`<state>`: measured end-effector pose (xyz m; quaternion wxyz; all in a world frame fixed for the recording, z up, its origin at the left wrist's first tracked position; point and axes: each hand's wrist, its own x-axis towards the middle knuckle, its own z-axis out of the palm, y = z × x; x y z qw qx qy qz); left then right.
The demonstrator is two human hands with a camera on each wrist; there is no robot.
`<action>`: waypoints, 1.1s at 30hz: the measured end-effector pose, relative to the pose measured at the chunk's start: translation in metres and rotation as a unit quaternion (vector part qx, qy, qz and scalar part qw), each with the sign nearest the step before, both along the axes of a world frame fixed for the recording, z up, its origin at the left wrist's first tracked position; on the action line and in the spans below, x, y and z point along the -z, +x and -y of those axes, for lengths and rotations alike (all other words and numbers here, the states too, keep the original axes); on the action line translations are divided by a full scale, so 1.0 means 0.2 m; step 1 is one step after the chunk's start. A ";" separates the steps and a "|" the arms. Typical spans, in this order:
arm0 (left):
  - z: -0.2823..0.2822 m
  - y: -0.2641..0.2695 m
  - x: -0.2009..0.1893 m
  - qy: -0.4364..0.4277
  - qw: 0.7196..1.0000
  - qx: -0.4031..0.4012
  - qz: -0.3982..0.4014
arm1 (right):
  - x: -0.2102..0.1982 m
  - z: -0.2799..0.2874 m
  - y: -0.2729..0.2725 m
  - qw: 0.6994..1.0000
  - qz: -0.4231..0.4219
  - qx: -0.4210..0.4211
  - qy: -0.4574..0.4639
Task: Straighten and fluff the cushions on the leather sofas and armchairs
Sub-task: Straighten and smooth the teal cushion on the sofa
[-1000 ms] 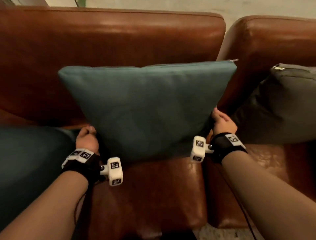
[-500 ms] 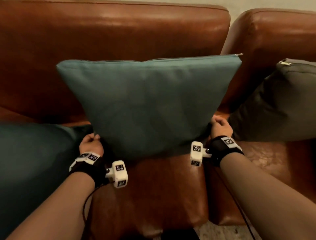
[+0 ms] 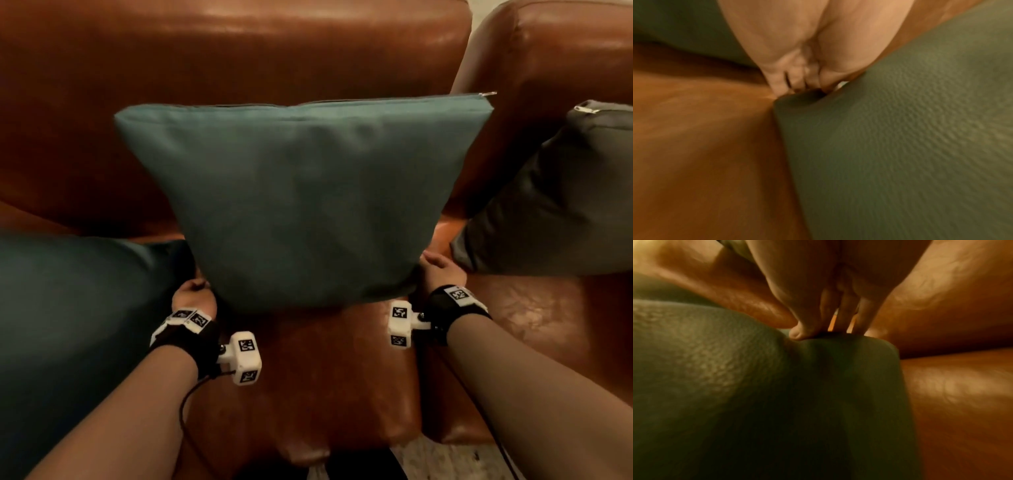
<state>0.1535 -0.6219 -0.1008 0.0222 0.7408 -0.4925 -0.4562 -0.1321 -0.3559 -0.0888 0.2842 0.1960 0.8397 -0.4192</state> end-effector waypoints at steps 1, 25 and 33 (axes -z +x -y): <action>0.01 0.00 0.00 -0.005 1.000 0.005 0.005 | -0.02 0.01 -0.02 1.000 -0.022 0.016 0.009; 0.02 -0.72 -0.84 -0.452 0.696 0.554 0.069 | -0.77 0.79 0.08 0.606 -0.500 -0.610 0.104; 0.37 -0.52 -0.82 -0.397 0.731 0.534 0.152 | -0.82 0.58 -0.43 0.644 -0.428 -0.574 0.270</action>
